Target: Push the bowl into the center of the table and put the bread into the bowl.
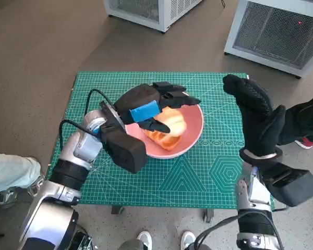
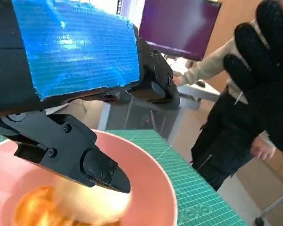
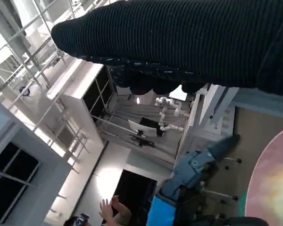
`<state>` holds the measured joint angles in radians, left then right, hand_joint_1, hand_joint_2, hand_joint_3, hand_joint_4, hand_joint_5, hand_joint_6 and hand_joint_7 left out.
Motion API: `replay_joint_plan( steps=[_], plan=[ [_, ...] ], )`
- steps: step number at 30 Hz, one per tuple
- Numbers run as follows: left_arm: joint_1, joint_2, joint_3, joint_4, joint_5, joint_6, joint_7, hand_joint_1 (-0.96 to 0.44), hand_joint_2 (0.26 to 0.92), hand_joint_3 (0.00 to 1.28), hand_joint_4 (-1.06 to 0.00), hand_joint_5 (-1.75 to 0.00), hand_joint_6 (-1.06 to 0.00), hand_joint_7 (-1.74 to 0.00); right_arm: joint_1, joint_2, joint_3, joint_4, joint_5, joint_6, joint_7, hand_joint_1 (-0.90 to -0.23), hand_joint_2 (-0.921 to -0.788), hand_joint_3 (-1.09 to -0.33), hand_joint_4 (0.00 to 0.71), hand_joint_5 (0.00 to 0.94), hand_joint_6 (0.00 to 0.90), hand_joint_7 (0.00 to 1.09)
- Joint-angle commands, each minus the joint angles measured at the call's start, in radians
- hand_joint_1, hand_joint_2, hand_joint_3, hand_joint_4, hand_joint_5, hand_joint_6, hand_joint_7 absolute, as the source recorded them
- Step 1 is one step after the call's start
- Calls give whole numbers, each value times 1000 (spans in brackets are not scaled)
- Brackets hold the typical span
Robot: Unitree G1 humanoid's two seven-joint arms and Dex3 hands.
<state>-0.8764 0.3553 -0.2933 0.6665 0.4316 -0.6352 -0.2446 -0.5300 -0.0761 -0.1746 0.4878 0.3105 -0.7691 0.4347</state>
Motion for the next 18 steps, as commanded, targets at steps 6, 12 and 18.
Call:
replay_joint_plan(
  steps=[6, 12, 18],
  plan=[
    [23, 20, 73, 43, -107, -77, 3, -419, 875, 14, -307, -7, -389, -33, 6, -5, 4, 5, -3, 12, -4, -756, -921, -825, 320, 6, 108, 544],
    [44, 20, 127, 38, -209, -104, -26, -433, 910, 26, -302, -9, -404, -35, -2, -8, 3, 8, -1, 14, -3, -766, -921, -821, 320, 6, 115, 546],
    [85, 3, 184, -12, -330, -108, -59, -423, 918, 99, -272, -13, -388, -33, -12, -7, 3, 11, 2, 21, -2, -777, -921, -805, 323, 6, 120, 544]
  ],
)
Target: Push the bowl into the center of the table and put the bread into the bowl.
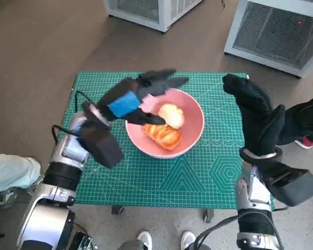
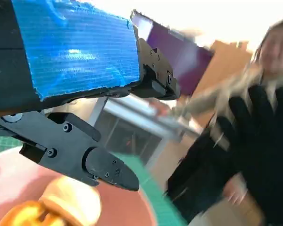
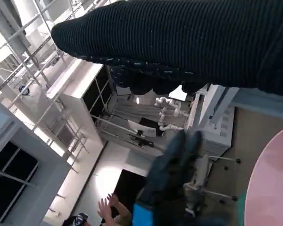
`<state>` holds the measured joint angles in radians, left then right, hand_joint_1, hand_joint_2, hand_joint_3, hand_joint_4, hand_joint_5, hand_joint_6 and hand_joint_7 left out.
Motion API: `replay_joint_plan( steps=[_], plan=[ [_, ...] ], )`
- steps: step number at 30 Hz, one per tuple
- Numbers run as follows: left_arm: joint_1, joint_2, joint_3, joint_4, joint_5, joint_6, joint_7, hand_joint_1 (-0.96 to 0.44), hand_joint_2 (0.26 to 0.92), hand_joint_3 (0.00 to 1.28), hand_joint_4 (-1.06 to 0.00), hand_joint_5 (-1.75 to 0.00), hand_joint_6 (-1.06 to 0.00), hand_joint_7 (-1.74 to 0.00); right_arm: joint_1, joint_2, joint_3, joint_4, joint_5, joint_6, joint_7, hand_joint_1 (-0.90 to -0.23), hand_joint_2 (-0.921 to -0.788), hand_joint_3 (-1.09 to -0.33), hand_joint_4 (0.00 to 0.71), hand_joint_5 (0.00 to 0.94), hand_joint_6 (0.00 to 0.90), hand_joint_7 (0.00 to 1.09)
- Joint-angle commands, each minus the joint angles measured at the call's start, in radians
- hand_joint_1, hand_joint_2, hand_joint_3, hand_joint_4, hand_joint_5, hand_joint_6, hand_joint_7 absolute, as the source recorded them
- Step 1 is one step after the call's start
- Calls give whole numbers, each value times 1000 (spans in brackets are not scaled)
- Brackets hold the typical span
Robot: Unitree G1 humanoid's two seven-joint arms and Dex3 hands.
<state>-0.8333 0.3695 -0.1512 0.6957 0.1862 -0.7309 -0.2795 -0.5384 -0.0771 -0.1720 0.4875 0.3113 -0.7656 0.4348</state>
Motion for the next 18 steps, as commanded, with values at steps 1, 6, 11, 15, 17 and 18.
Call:
replay_joint_plan(
  steps=[1, 6, 11, 15, 17, 18],
  plan=[
    [51, -14, 51, -53, -103, -10, -29, -430, 919, 117, -275, -15, -383, -36, -5, -6, 0, 12, 0, 19, -3, -777, -921, -802, 323, 6, 120, 544],
    [101, -44, 98, -128, -231, 12, -71, -458, 921, 219, -275, -15, -351, -32, -15, -6, 2, 14, -10, 23, -11, -775, -921, -795, 326, 7, 124, 540],
    [138, -86, 138, -179, -368, 60, -126, -496, 921, 331, -264, -10, -309, -22, -22, -8, 5, 4, -22, 29, -24, -771, -921, -791, 316, 1, 127, 534],
    [160, -117, 168, -203, -460, 111, -170, -520, 921, 374, -260, -8, -292, -20, -27, -9, 8, -8, -31, 36, -36, -769, -921, -789, 311, 0, 129, 529],
    [172, -130, 184, -212, -503, 139, -193, -542, 921, 393, -258, -7, -284, -20, -32, -8, 10, -12, -31, 42, -40, -766, -921, -787, 310, 1, 131, 525],
    [178, -136, 191, -215, -523, 155, -205, -547, 921, 397, -257, -6, -283, -20, -33, -7, 11, -15, -32, 45, -44, -766, -921, -787, 310, 1, 131, 524]
  ],
)
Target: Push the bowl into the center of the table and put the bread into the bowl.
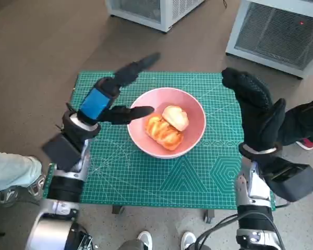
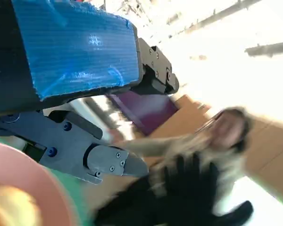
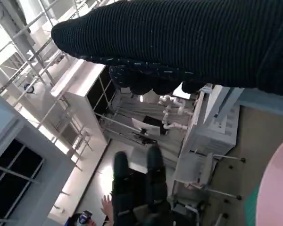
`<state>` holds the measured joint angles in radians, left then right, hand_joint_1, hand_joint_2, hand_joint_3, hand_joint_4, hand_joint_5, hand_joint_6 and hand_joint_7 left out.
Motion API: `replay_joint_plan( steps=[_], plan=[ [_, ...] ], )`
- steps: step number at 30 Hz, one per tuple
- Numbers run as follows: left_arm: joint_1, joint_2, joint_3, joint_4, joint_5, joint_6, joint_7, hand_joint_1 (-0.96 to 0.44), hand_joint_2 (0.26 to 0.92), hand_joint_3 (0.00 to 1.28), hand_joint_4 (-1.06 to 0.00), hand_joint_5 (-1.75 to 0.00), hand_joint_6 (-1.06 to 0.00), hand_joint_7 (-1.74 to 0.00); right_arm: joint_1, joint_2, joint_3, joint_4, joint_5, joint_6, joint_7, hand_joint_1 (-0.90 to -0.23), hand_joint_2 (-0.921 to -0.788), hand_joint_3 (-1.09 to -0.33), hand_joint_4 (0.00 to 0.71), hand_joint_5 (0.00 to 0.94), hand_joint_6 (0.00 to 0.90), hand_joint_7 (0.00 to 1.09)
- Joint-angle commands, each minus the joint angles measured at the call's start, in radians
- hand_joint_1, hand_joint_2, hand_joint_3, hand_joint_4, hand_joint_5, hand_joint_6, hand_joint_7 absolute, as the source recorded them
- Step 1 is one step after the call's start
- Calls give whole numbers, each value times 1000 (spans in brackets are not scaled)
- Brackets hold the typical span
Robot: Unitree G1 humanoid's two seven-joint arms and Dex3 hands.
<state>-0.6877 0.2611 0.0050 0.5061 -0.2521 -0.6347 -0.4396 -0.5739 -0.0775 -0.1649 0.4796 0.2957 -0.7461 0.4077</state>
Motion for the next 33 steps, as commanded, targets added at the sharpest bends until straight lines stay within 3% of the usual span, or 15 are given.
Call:
replay_joint_plan(
  steps=[1, 13, 33],
  plan=[
    [36, -32, 41, -29, -97, 71, -54, -560, 921, 403, -257, -6, -279, -19, 1, -7, 4, -8, -18, 27, -19, -765, -921, -783, 310, 1, 133, 520],
    [75, -57, 90, -59, -133, 127, -107, -624, 921, 415, -261, -8, -283, -32, -12, -7, 11, -30, -14, 52, -29, -758, -921, -750, 308, 0, 163, 498],
    [120, -117, 122, -53, -81, 48, -80, -619, 921, 399, -295, -22, -277, -48, -24, -15, 10, -21, -30, 61, -39, -758, -921, -739, 301, 0, 195, 480]
  ],
)
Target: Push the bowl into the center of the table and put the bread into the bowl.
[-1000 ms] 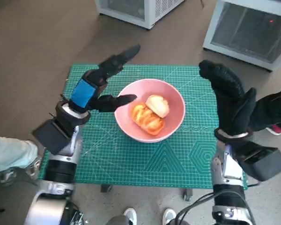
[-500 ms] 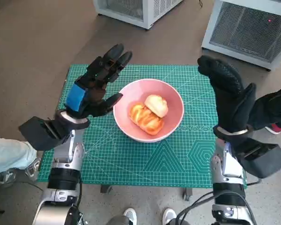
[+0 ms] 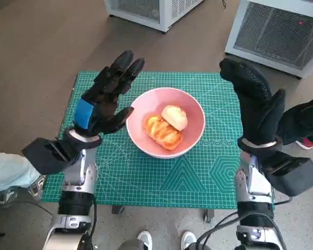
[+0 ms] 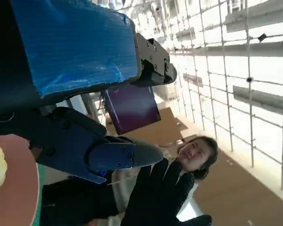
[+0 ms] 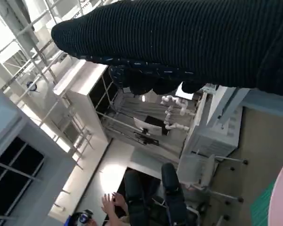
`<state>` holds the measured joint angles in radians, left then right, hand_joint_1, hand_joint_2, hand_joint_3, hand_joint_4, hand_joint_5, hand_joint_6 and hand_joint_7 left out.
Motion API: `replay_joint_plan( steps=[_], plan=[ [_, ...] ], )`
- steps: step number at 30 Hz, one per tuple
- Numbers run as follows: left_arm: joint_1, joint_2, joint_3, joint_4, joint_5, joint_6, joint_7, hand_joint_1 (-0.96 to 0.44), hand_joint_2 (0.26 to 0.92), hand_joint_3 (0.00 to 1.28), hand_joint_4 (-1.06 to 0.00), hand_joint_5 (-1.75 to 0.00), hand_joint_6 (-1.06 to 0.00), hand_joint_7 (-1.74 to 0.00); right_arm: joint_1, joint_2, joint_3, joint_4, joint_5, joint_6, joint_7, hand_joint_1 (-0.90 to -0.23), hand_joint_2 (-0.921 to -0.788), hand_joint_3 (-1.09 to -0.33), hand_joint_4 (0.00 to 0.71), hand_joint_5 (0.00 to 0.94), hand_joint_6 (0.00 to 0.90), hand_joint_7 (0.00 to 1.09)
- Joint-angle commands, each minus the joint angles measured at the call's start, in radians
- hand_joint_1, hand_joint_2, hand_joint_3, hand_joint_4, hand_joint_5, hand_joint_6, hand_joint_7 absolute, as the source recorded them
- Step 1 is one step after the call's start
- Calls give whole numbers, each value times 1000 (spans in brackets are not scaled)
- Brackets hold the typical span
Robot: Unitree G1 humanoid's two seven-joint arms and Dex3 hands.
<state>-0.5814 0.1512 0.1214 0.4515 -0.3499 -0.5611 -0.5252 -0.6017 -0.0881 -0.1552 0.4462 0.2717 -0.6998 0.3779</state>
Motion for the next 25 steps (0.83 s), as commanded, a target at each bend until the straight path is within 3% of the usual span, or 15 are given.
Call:
replay_joint_plan(
  steps=[1, 25],
  plan=[
    [15, -8, 6, 3, 19, -29, 5, -621, 921, 399, -296, -22, -277, -49, 2, -4, 0, 14, -7, 15, -9, -759, -921, -738, 301, 0, 196, 480],
    [56, -7, 0, -21, 53, -54, 16, -654, 921, 363, -294, -14, -263, -78, 3, -7, 6, 25, 6, 13, 13, -746, -921, -727, 282, 0, 197, 463]
  ],
)
